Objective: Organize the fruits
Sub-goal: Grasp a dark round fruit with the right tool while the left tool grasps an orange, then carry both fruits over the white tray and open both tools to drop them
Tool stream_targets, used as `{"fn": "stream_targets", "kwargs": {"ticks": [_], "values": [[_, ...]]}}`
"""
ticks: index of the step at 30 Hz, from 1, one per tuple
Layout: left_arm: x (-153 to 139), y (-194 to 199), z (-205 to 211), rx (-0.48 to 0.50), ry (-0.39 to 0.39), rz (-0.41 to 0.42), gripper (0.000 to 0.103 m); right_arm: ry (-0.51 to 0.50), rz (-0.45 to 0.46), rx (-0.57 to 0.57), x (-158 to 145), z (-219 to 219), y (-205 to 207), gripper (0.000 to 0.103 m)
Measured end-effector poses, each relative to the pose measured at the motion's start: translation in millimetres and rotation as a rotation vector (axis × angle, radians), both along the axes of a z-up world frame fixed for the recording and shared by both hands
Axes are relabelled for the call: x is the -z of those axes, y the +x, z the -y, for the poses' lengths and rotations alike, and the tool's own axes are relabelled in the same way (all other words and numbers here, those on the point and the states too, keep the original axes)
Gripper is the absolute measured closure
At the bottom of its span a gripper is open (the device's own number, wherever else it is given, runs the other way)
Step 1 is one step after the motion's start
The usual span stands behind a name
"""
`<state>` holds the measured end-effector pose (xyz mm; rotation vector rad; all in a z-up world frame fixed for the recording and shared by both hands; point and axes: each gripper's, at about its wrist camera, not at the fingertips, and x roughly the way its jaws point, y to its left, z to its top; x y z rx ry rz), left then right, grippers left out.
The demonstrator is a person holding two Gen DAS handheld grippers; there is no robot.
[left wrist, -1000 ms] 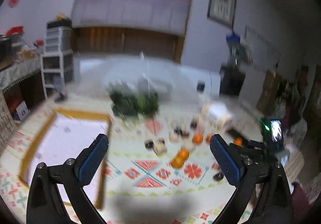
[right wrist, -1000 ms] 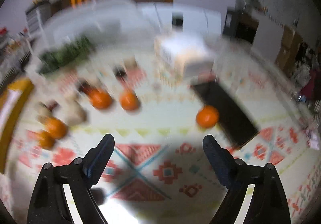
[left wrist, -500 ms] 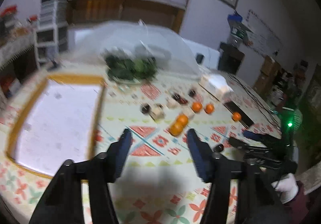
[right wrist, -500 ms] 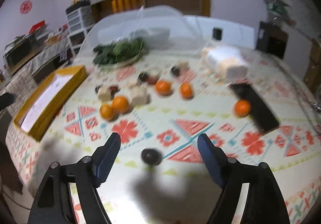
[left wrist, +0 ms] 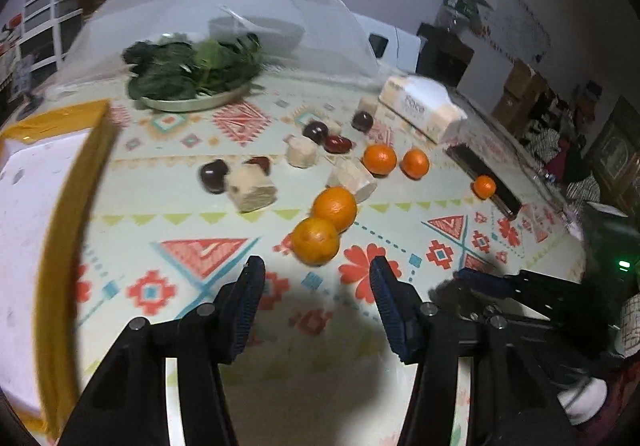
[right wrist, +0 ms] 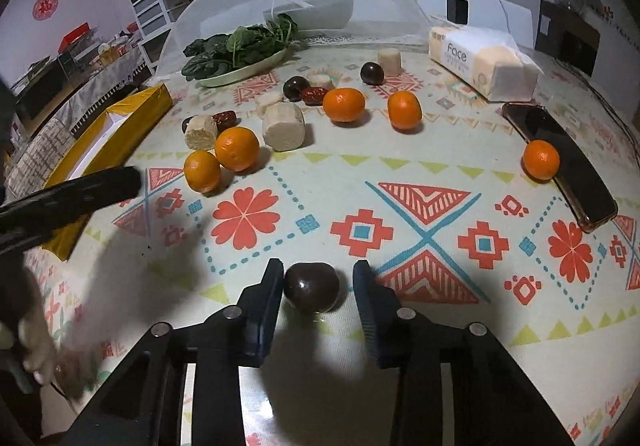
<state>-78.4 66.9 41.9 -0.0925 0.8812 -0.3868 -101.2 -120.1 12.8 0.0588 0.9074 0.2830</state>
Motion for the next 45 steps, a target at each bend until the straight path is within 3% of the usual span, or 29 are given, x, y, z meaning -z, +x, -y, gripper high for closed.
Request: {"fn": "stream_targets", "kwargs": {"ticks": [8,9,10,12,14,17,26,31,33,39,45], "values": [[15.7,31.2,24.3,0.018,0.075,-0.008,0.051,0.019,-0.033,-0.008,-1.7,3.0,5.1,0.065],[17.8,32.2,26.5,0.024,0.081,-0.012,0.058,0.021,-0.036,-0.006,-1.7,3.1,5.3,0.065],[20.2,32.8,28.6,0.024,0.097,-0.012,0.072,0.023,-0.04,-0.006,-1.4,2.9,5.0,0.065],[21.6,33.3,28.8,0.026,0.1,-0.004,0.071,0.018,-0.039,-0.004,-1.7,1.4,3.7,0.065],[21.8,32.2,23.9,0.023,0.078,-0.013,0.071,0.025,-0.042,-0.005,-2.5,-0.2,2.0,0.074],[16.4,24.2,9.2,-0.007,0.065,-0.001,0.071,0.015,-0.031,0.0,-9.0,-5.0,-2.3,0.074],[-34.0,-25.0,-108.1,-0.214,-0.072,0.079,0.071,0.1,0.028,-0.096,-52.3,-53.5,-8.8,0.074],[-52.9,-52.1,-179.0,-0.368,-0.044,0.136,0.071,0.227,0.01,-0.22,-69.7,-109.4,2.6,0.074],[-52.6,-58.2,-207.3,-0.438,-0.007,0.14,0.071,0.266,0.002,-0.258,-75.1,-134.5,9.9,0.074],[-33.9,-62.3,-272.1,-0.562,0.007,0.082,0.071,0.347,-0.071,-0.375,-72.2,-220.3,35.9,0.074],[-8.3,-58.4,-305.4,-0.61,0.001,0.017,0.071,0.313,-0.149,-0.427,-39.8,-291.3,52.9,0.074]]}}
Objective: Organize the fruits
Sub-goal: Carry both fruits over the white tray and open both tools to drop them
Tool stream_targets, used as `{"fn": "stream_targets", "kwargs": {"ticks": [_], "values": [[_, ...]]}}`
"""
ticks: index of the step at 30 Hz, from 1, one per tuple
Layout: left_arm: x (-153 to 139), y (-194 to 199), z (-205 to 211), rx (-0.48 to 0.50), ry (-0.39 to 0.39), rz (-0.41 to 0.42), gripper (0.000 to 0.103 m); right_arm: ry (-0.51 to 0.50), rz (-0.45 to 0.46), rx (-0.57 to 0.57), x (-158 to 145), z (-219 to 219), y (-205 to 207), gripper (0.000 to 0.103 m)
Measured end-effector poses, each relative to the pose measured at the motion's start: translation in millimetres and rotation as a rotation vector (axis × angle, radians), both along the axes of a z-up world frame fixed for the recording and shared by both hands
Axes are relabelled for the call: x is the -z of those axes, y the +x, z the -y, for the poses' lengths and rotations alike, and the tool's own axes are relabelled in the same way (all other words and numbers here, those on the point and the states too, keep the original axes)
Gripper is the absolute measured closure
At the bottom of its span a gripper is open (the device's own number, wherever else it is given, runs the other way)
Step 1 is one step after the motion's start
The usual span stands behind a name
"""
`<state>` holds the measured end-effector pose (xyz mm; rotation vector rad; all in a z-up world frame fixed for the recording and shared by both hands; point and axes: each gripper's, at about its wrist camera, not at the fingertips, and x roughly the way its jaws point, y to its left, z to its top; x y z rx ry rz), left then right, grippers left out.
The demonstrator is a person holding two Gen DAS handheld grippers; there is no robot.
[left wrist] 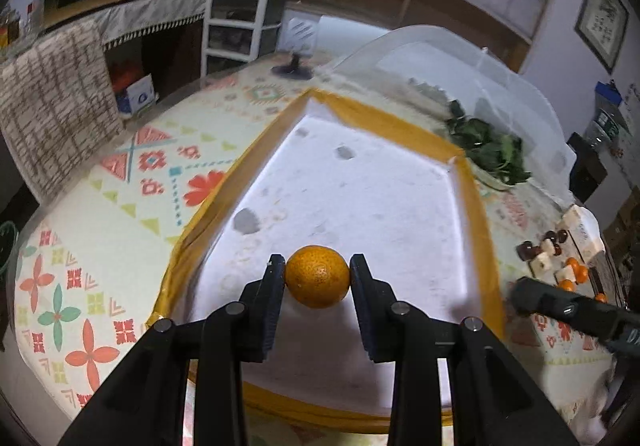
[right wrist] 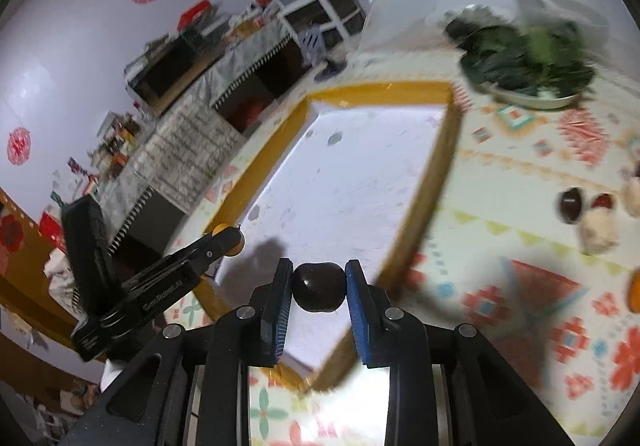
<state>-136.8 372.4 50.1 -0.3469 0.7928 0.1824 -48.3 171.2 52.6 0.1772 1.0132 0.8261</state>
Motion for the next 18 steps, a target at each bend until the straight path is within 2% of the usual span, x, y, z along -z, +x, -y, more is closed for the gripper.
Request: {"fn": "stream_targets", "kwargs": {"ticks": [6,13,15,17,18], "values": [[5.2,1.5,-6.4,-0.004,-0.006,-0.007,0.071,-0.056,-0.013,-0.009,24.9,-28.7,6.4,0.073],[-8.9,-7.3,-7.5,-0.033,-0.039,0.033,0.05,-0.077,0.042,-0.002,19.7,-35.7,2.5,0.072],[-16.4,-12.2,-4.4,-0.036,-0.042,0.052,0.044,-0.059,0.063,0.004,11.5,-29.5,-0.5,0.064],[-25.8,-17.9,1.8,-0.033,-0.038,0.073,0.034,-0.042,0.084,0.008,4.7,-23.7,-2.8,0.051],[-31.0,-21.5,6.1,-0.033,-0.037,0.086,0.033,-0.034,0.098,0.012,-0.3,-18.9,-4.8,0.049]]}}
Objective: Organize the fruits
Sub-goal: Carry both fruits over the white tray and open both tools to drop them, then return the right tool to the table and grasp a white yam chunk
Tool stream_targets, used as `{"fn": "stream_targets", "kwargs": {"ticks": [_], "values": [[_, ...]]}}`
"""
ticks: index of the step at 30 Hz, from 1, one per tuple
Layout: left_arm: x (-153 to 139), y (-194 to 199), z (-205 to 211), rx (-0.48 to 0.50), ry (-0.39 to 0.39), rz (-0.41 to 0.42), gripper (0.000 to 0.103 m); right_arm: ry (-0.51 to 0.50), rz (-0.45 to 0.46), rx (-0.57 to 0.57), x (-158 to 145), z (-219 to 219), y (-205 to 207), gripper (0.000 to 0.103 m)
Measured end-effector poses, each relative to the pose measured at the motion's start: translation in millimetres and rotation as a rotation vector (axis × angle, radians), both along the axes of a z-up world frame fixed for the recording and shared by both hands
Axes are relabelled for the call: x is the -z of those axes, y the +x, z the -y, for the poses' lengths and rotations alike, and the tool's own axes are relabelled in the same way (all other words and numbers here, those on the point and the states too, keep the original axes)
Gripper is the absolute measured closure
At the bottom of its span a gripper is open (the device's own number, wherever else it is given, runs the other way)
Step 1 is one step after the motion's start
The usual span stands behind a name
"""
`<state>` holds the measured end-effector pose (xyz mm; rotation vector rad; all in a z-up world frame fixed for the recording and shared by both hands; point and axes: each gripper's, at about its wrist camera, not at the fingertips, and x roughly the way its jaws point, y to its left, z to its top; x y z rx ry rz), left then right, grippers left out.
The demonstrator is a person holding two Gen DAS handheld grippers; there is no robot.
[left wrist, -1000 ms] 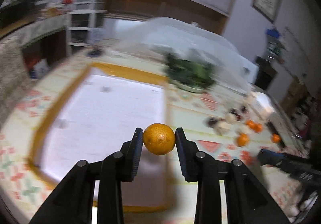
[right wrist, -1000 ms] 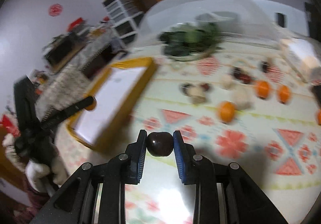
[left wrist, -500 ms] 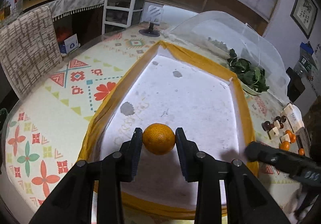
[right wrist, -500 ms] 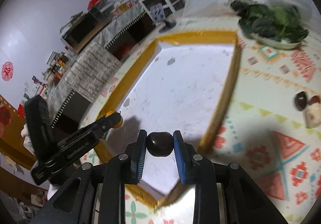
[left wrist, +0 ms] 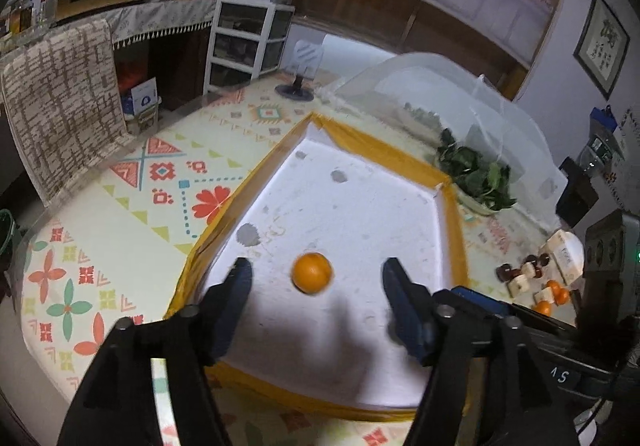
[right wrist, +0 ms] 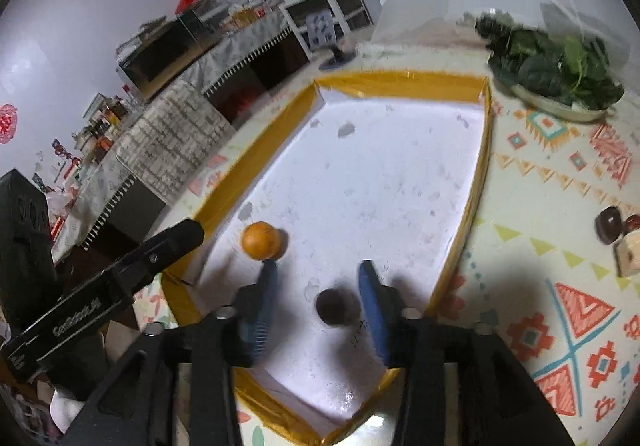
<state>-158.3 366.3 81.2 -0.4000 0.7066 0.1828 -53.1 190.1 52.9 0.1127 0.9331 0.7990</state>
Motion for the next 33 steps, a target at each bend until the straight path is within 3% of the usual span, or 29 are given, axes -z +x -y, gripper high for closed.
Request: {"fn": "stream_targets", "kwargs": {"ticks": [3,5,6,10,11,13,18,22,25,31,33], "values": [[-11.4,-7.7,10.3,-0.001,-0.002,0.035,0.028,0.022,0.024,0.02,-10.7,13.4,-3.6,0.049],[-18.5,-14.2,23.8,-0.006,0.006,0.062,0.01,0.04,0.059,0.052,-22.7,33.7,-7.4,0.049],[-20.5,-15.4,29.8,0.004,0.012,0.072,0.008,0.046,0.093,0.076,-30.8,49.5,-11.1,0.048],[-29.1,-17.4,70.6,0.089,0.066,0.096,0.008,0.021,0.268,0.199,-57.2,115.6,-27.9,0.016],[-30.0,-17.0,80.1,0.105,0.078,0.098,0.008,0.019,0.299,0.231,-61.5,133.0,-30.4,0.011],[-30.0,-15.2,97.5,0.133,0.094,0.096,0.008,0.001,0.338,0.324,-66.1,177.1,-33.1,0.01],[-16.7,-3.6,135.5,0.238,0.042,0.049,0.008,-0.026,0.217,0.506,-45.4,278.5,-21.0,0.01],[-1.5,5.1,169.8,0.332,0.035,0.015,0.008,-0.051,0.143,0.551,-20.3,312.4,-13.2,0.011],[5.3,10.8,188.5,0.384,0.029,0.009,0.008,-0.042,0.108,0.545,-8.4,318.0,-4.0,0.015],[7.3,19.7,211.3,0.465,0.035,0.031,0.033,-0.028,0.059,0.475,4.1,295.7,25.6,0.028],[8.5,23.6,218.1,0.493,0.045,0.026,0.035,-0.032,0.038,0.47,9.1,287.8,39.4,0.033]]}}
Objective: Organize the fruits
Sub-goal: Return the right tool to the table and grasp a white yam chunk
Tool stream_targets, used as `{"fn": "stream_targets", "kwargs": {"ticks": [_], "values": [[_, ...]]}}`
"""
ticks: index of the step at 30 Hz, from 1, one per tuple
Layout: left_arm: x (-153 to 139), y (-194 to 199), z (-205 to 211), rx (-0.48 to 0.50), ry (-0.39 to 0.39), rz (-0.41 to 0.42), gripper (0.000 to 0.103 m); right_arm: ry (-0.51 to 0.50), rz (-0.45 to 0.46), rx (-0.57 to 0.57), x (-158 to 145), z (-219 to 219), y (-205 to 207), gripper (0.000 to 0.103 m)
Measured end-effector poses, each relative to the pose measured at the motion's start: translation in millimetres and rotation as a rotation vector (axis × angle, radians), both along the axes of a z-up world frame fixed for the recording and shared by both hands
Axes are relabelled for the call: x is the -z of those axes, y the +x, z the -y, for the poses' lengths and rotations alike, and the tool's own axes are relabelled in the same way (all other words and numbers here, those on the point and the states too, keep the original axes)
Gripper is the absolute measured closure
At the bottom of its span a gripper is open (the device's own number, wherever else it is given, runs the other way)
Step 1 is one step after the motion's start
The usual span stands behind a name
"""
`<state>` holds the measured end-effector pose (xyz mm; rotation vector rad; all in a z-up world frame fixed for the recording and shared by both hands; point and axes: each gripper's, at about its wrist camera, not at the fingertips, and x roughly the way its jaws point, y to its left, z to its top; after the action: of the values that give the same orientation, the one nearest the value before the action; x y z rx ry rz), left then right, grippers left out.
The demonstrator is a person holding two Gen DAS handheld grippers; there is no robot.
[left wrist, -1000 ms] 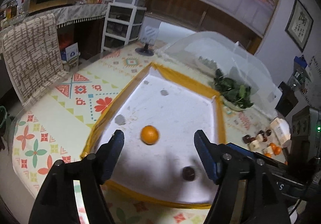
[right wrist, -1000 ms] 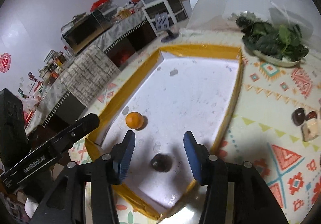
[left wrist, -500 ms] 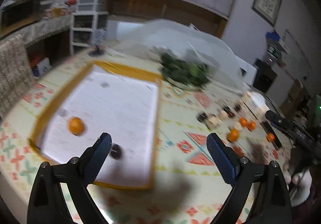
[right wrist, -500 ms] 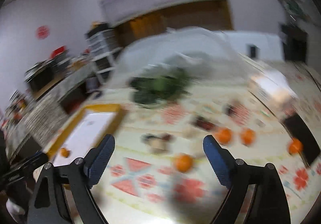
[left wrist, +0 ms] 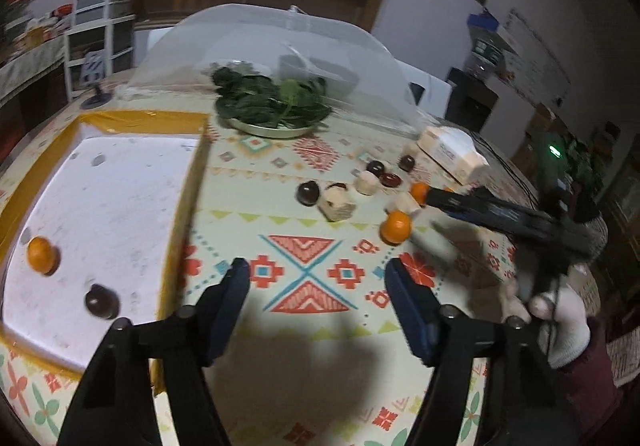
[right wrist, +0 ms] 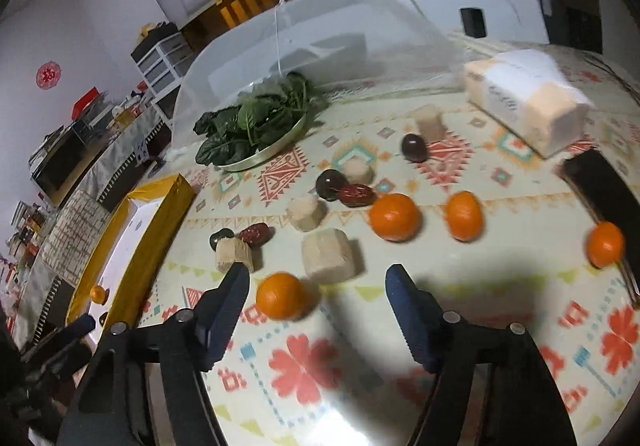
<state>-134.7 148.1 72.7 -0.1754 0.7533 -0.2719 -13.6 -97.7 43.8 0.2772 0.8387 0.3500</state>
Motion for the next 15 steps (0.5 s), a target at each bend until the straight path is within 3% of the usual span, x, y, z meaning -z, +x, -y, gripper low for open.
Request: {"fn": "stream_targets", "kwargs": {"ticks": [7,9,15], "values": [[-4.9,16.7,36.8,0.106,0.106,0.028,0.035,-0.001,-0.056,-0.003,19.5,-13.9,24.9,0.05],[-4.1,23.9,51.0,0.144,0.129,0.036,0.035,0.002,-0.067,-0.004,24.6,-13.0,27.7,0.065],[9.9,53.9,91.3,0.234,0.186,0.008,0.035,0.07,-0.062,0.032,24.5,8.1,26.3,0.065]]}}
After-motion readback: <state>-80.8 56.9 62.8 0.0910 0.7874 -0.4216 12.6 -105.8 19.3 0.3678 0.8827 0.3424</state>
